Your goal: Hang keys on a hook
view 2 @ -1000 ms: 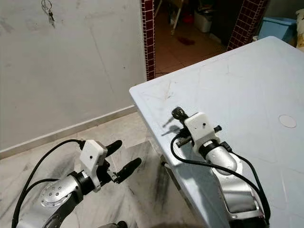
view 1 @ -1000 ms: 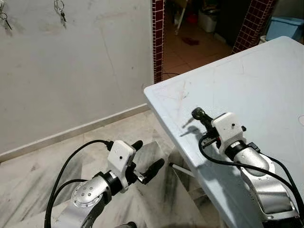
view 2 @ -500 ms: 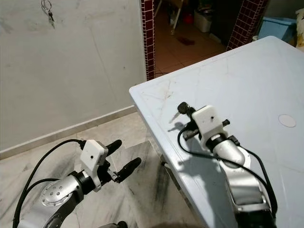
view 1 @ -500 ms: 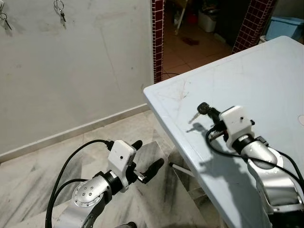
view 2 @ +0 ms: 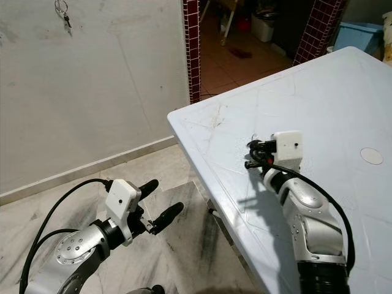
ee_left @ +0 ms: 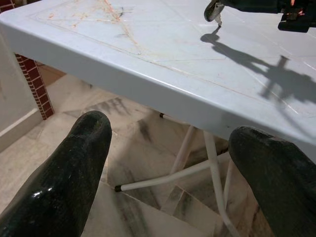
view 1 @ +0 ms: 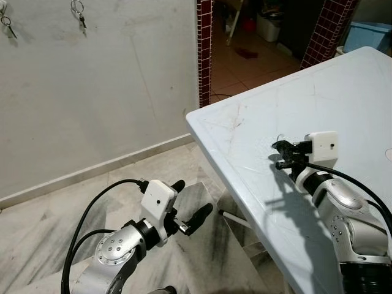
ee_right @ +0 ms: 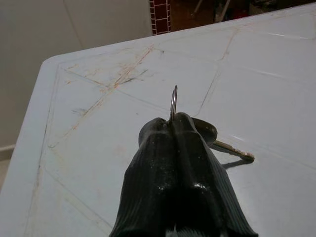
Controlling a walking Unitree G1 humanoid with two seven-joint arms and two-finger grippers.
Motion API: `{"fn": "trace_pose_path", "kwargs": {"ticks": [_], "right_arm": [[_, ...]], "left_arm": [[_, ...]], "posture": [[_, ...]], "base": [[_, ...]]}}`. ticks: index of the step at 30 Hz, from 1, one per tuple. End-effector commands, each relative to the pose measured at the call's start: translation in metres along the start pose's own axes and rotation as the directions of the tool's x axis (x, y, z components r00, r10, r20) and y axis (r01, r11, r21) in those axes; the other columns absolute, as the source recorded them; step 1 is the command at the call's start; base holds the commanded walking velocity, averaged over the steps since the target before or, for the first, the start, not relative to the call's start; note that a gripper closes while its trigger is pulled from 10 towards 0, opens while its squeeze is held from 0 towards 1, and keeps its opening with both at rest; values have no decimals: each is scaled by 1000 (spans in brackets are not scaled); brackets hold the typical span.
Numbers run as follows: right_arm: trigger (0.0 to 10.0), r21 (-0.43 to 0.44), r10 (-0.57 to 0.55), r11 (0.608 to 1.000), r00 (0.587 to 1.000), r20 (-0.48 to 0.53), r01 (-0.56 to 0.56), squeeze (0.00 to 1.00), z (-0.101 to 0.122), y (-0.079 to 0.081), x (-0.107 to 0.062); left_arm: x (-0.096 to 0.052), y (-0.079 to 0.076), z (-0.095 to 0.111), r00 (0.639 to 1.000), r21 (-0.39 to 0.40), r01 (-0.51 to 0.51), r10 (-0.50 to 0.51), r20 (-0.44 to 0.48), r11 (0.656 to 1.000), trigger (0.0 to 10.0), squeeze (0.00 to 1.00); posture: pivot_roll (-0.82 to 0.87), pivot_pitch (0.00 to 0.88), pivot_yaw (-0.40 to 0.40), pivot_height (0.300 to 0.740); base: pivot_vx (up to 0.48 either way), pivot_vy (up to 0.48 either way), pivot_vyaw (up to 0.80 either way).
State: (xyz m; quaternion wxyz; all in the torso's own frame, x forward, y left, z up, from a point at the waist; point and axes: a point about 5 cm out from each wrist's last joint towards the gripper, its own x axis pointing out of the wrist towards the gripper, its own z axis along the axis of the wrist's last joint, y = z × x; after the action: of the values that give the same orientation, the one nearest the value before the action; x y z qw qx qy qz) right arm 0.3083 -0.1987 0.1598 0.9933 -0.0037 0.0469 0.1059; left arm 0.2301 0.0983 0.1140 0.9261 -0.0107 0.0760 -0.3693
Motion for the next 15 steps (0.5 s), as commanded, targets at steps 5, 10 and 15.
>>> {"fn": "trace_pose_path", "kwargs": {"ticks": [5, 10, 15], "right_arm": [[10000, -46, 74, 997, 983, 170, -68, 0, 29, 19, -4], [10000, -31, 95, 995, 965, 245, -90, 0, 38, 34, -7], [10000, 6, 98, 995, 961, 258, -103, 0, 30, 51, -14]], "left_arm": [[-6, 15, 8, 988, 55, -150, 148, 46, 987, 10000, 0], [-24, 36, 19, 911, 105, -406, 393, 127, 908, 10000, 0], [-49, 49, 10, 831, 112, -556, 548, 95, 823, 10000, 0]], "posture": [[13, 141, 54, 740], [25, 136, 49, 740], [49, 130, 35, 740]], "base": [[0, 0, 0], [0, 0, 0], [0, 0, 0]]}}
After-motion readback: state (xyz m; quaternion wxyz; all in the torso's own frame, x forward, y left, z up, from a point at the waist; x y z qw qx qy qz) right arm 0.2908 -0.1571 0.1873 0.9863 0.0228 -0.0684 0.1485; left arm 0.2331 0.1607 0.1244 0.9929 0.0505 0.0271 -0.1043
